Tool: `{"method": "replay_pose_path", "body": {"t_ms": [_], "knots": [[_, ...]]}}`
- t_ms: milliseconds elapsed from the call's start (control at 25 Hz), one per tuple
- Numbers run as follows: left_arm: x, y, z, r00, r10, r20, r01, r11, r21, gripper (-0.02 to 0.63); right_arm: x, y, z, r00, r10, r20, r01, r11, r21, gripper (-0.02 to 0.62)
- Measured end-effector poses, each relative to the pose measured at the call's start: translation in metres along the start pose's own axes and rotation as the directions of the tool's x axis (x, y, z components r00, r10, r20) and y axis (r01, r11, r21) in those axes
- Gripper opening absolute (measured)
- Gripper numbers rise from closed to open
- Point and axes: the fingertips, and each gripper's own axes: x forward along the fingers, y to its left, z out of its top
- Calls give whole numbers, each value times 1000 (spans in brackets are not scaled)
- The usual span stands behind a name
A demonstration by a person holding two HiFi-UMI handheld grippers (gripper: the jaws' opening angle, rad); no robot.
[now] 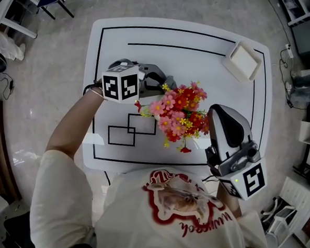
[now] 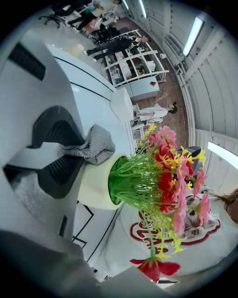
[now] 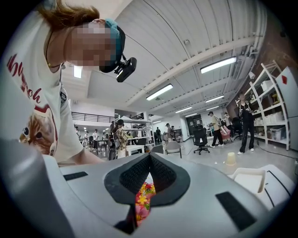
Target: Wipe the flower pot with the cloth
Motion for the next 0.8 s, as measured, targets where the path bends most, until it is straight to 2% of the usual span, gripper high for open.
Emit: {"method": "replay_pose_path", "body": {"t_ms": [200,680,800], "knots": [[-6,-5,-4,999,32,-10,-32,999,-22,43,3,8,7,999,25,28,-25,1000,11,-3],[-16,-15,-11,992,128,-7,-128,986,-105,43,-6,15,13,997,65,37,-63,997,-37,-3],[-18,-17,-12,989,148,-8,-148,981,-122,43,-5,18,21,996,75,57,-74,997,-18,-3]]}}
